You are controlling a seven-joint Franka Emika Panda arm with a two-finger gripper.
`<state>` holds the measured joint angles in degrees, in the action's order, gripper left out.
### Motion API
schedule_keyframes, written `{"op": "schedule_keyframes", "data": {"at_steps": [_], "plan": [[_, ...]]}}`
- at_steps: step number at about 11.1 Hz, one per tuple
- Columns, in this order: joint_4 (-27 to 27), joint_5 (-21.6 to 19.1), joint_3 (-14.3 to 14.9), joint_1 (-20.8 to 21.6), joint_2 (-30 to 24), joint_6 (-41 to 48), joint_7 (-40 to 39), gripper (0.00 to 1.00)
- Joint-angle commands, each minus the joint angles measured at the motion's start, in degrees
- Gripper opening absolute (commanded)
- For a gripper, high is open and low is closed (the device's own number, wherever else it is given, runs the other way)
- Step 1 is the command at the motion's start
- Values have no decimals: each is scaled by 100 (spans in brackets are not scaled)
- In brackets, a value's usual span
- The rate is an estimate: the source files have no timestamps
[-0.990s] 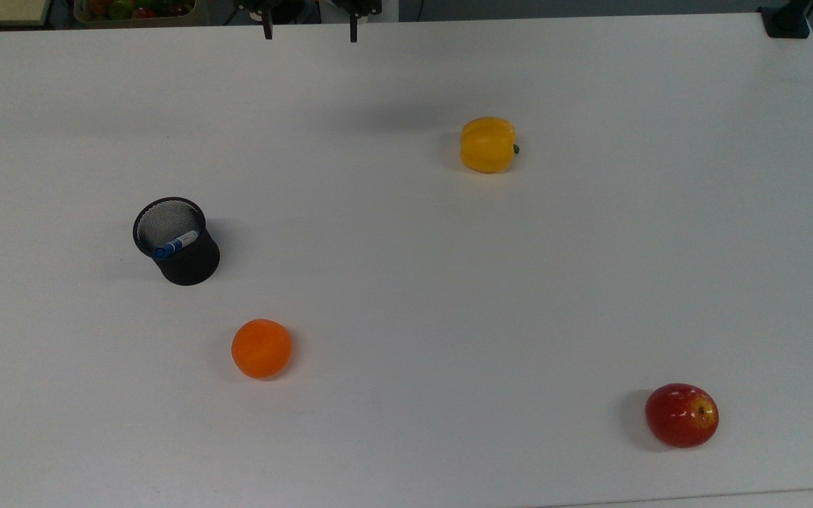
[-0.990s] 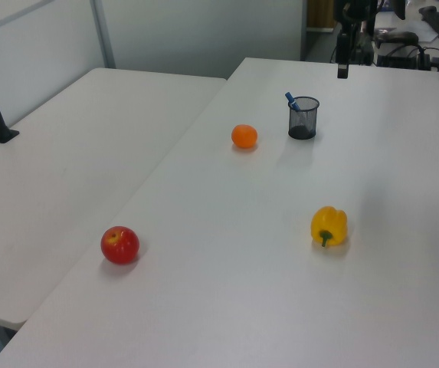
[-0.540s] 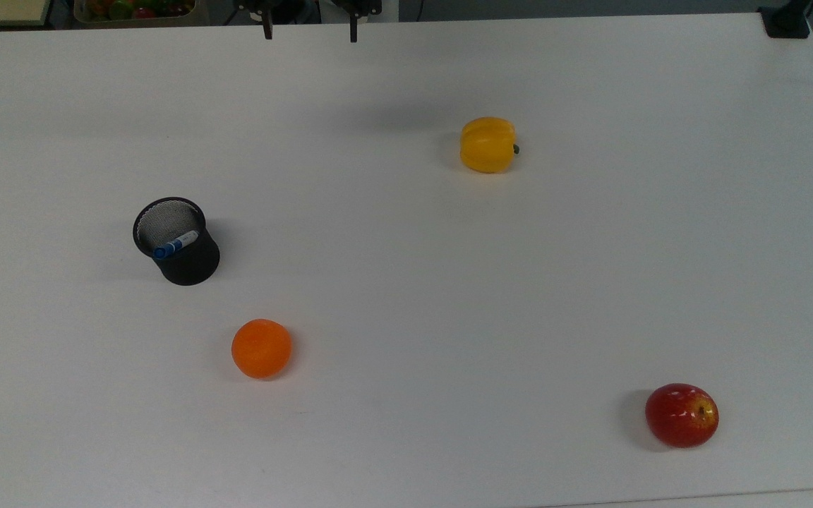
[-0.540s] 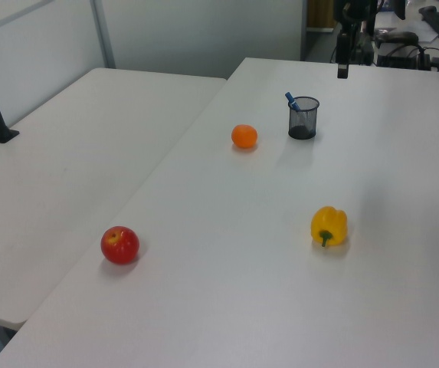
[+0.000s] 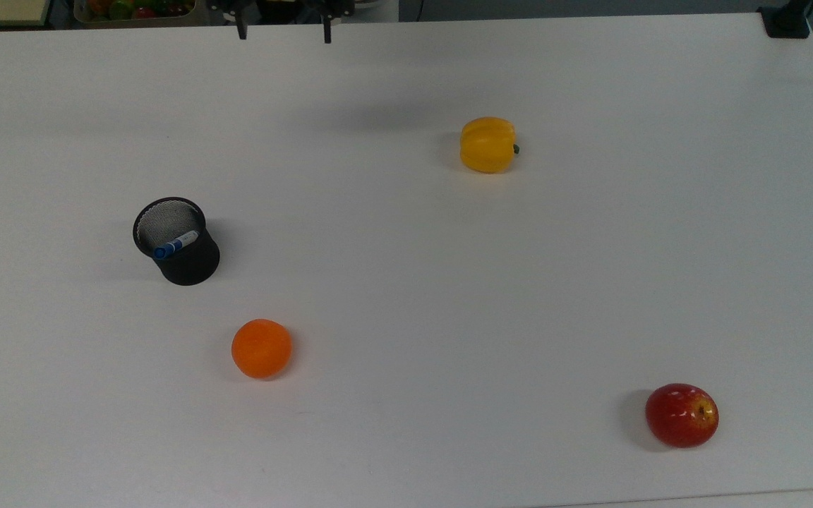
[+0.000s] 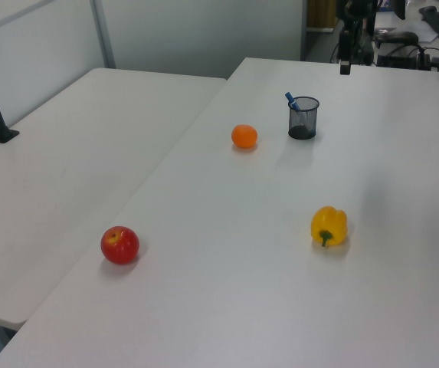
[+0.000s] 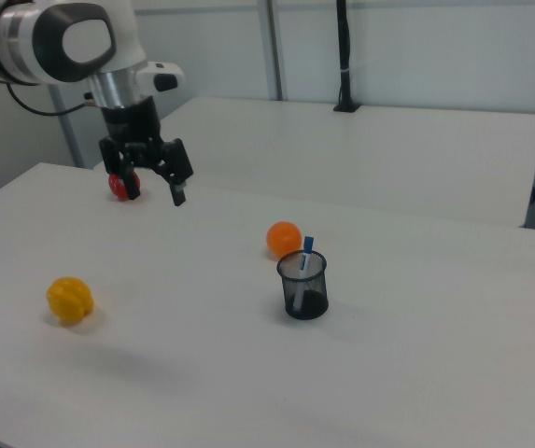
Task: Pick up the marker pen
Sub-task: 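Move the open gripper toward the black mesh pen cup, then lower the gripper onto the blue-capped marker and close on it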
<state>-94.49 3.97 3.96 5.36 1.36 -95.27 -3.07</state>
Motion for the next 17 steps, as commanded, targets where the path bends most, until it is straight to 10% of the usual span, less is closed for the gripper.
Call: {"op": "schedule_keyframes", "data": {"at_steps": [1,13,17], "plan": [[184,68,8,-500,197,-79,-457,100],[370,-20,-1,-1257,2042,-3866,-308,100],[361,-37,-9,-1248,2491,-4473,-247,80]]}}
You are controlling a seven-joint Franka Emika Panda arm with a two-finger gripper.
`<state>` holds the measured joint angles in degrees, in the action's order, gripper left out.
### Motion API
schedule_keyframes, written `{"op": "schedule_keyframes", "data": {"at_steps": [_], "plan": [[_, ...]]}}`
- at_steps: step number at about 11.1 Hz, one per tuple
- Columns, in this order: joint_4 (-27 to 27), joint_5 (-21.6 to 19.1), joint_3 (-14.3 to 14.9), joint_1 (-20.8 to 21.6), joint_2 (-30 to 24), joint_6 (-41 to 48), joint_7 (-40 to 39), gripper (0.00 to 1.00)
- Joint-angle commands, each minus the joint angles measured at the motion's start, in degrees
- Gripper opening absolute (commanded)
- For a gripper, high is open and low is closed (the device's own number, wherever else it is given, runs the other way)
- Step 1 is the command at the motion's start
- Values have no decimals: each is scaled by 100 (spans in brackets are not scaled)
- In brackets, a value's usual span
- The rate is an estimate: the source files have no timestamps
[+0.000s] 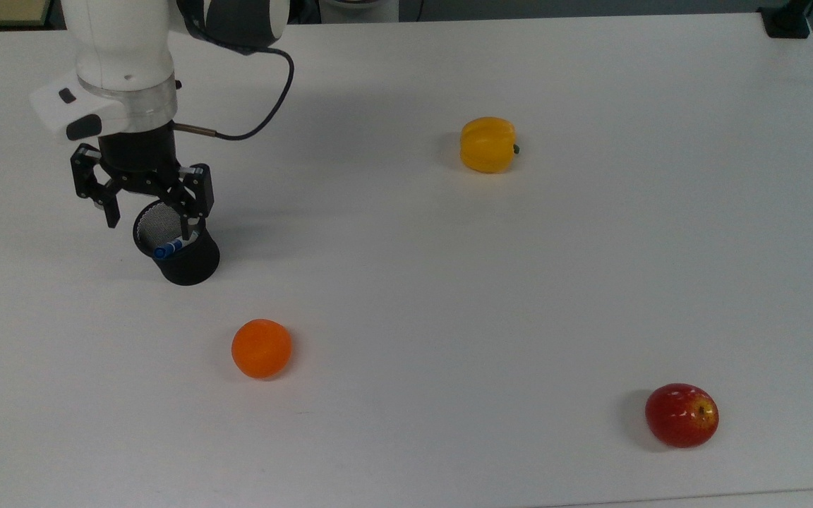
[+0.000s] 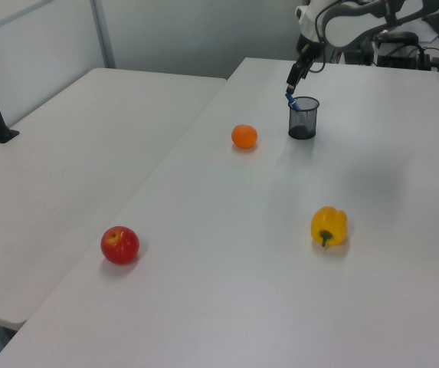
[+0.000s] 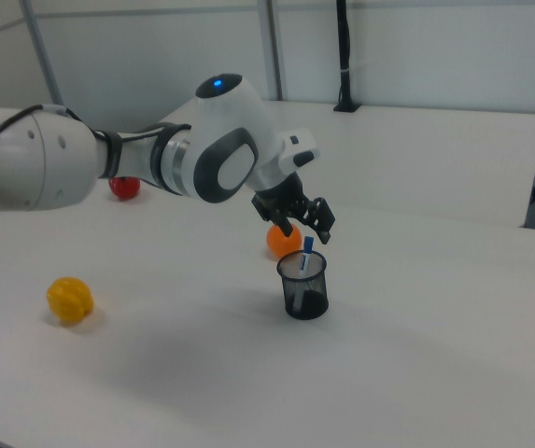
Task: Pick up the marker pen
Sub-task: 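Lower the gripper onto the blue-capped marker and close on it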
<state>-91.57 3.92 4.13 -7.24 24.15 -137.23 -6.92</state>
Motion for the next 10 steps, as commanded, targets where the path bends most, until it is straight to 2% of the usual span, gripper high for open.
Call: {"op": "schedule_keyframes", "data": {"at_steps": [1,4,10], "plan": [[69,-23,-35,21,274,-391,295,72],[51,-14,-53,47,354,-665,445,49],[51,-23,-61,56,336,-648,498,26]]}}
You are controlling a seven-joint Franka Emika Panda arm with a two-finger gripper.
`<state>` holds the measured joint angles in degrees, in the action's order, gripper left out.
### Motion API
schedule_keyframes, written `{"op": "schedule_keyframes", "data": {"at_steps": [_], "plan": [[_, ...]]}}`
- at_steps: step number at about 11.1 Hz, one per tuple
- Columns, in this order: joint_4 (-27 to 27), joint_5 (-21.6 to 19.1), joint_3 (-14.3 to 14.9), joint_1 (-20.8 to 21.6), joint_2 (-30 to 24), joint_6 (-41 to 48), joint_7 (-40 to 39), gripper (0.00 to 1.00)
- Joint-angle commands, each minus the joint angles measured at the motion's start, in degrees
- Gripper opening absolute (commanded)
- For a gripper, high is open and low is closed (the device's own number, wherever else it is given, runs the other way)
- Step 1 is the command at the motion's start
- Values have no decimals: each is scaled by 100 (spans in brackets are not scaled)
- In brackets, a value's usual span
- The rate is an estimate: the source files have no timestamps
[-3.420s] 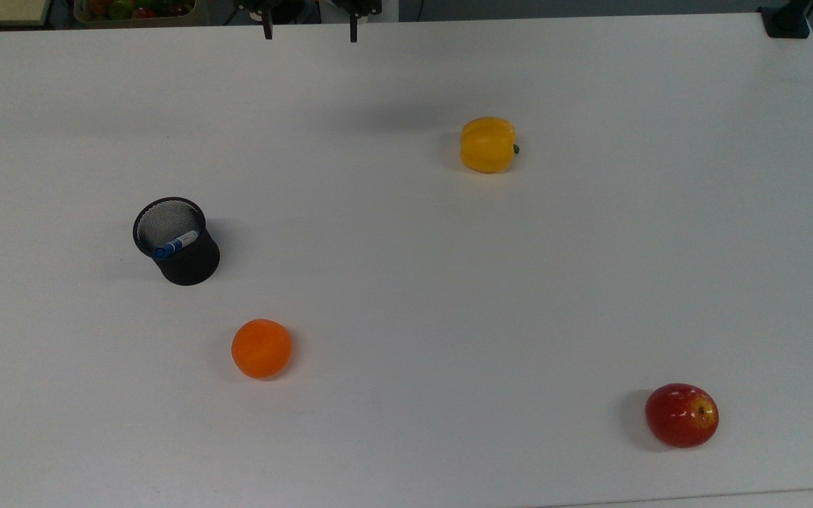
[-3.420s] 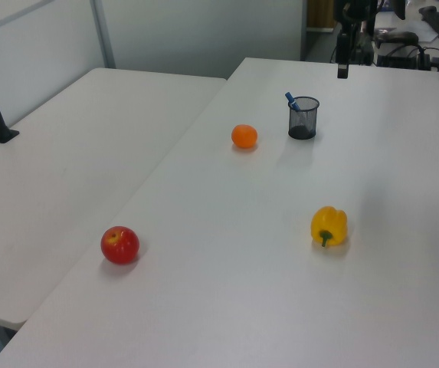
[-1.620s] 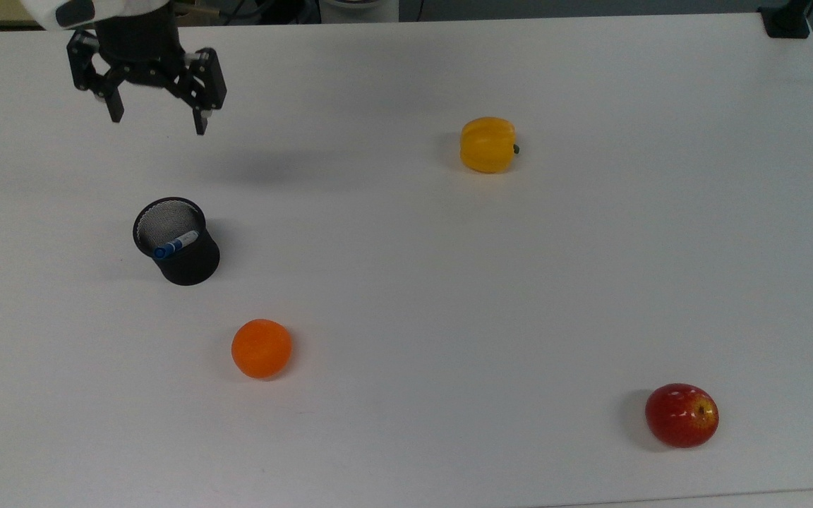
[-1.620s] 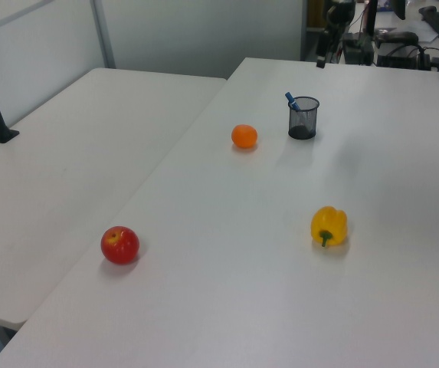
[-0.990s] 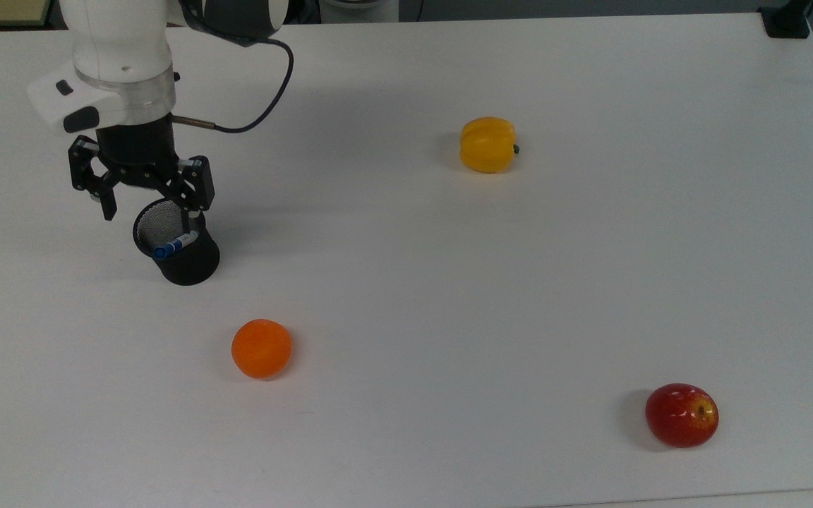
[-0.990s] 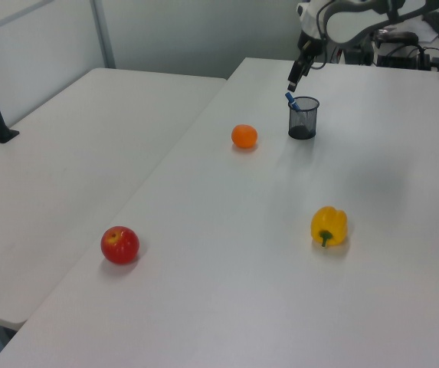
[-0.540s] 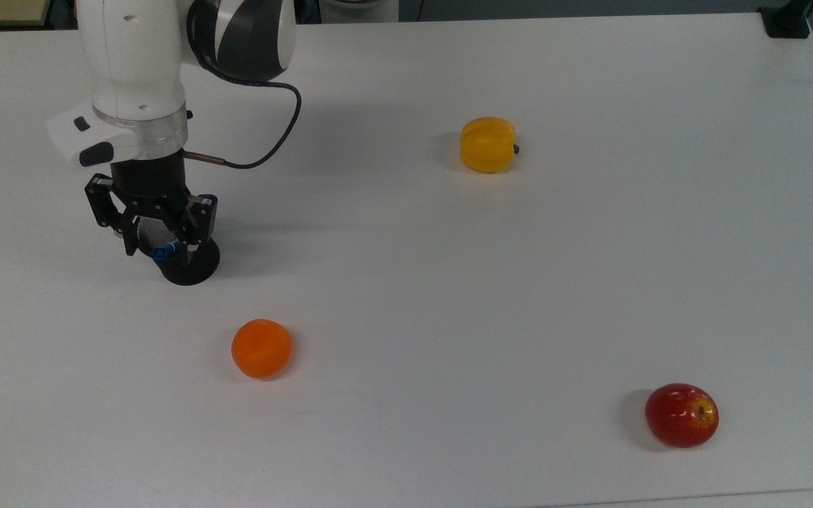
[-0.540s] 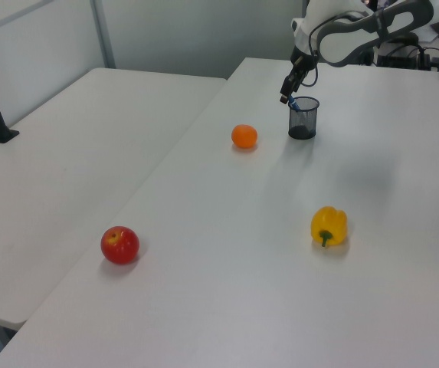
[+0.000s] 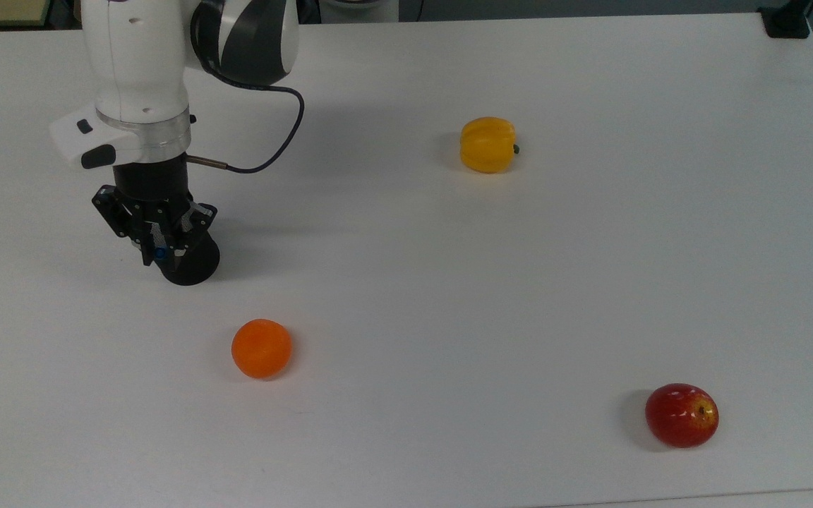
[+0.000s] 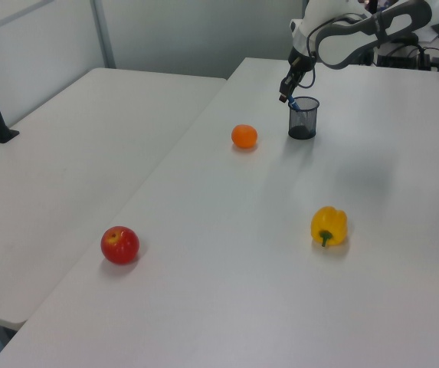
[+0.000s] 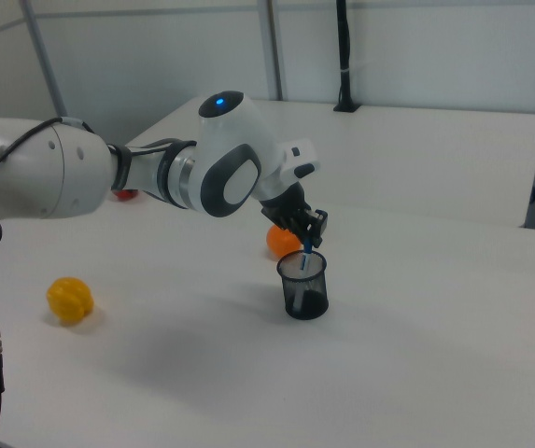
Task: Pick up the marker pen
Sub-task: 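Lift the marker up out of the pen cup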
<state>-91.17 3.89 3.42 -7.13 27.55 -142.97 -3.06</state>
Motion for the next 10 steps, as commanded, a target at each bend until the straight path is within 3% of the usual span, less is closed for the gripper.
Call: {"op": "schedule_keyframes", "data": {"at_steps": [1,5,10], "plan": [[12,-20,1,53,-31,-64,113,20],[12,-20,1,53,-180,-38,113,10],[29,-29,1,1,-803,-20,130,10]]}}
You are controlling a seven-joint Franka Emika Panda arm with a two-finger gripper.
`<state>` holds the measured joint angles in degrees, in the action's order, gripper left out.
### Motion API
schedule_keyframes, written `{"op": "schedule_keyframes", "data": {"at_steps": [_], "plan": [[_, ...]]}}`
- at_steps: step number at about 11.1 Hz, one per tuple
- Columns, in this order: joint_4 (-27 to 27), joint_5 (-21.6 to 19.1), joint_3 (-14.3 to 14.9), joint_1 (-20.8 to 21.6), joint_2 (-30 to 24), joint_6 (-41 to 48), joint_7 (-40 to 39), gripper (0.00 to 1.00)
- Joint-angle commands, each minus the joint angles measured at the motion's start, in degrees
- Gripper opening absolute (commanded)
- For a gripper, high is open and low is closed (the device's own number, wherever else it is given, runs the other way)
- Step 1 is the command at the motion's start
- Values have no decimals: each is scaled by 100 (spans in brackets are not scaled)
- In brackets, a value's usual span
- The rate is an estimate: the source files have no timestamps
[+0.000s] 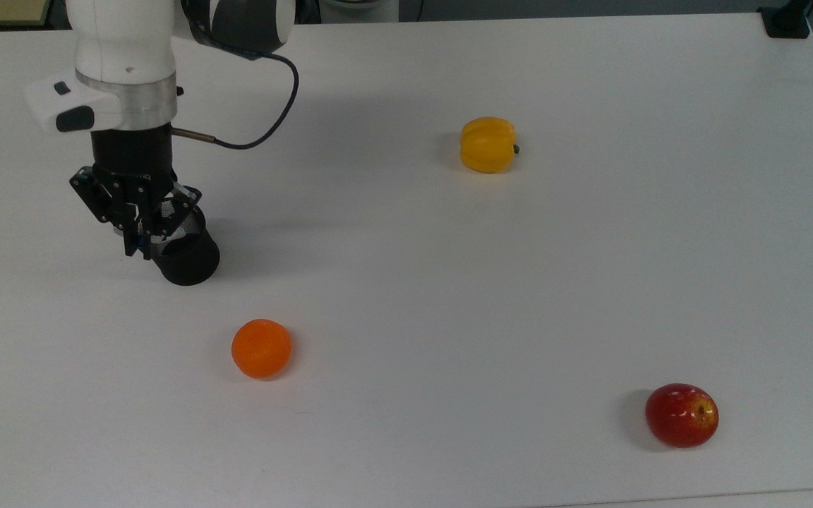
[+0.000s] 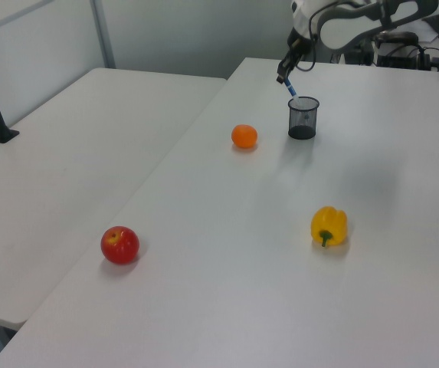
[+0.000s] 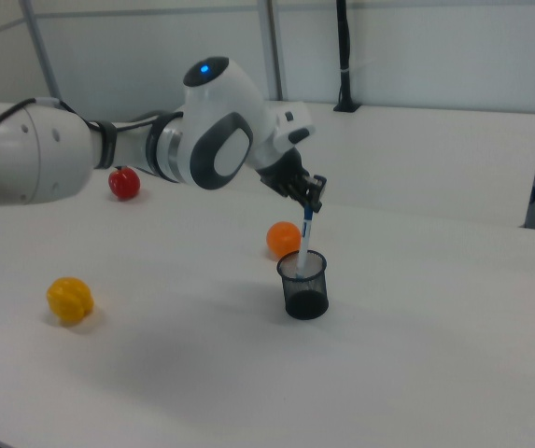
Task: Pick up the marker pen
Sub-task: 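Lift the marker up out of the pen cup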
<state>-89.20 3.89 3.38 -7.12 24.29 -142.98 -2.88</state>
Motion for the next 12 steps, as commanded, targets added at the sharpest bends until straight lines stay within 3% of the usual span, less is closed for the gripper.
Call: {"op": "schedule_keyframes", "data": {"at_steps": [1,5,12], "plan": [[-142,-29,-4,-18,-617,-37,112,10],[-185,-73,-21,157,-917,32,567,10],[-194,-73,-108,1369,-1243,2657,1272,11]]}}
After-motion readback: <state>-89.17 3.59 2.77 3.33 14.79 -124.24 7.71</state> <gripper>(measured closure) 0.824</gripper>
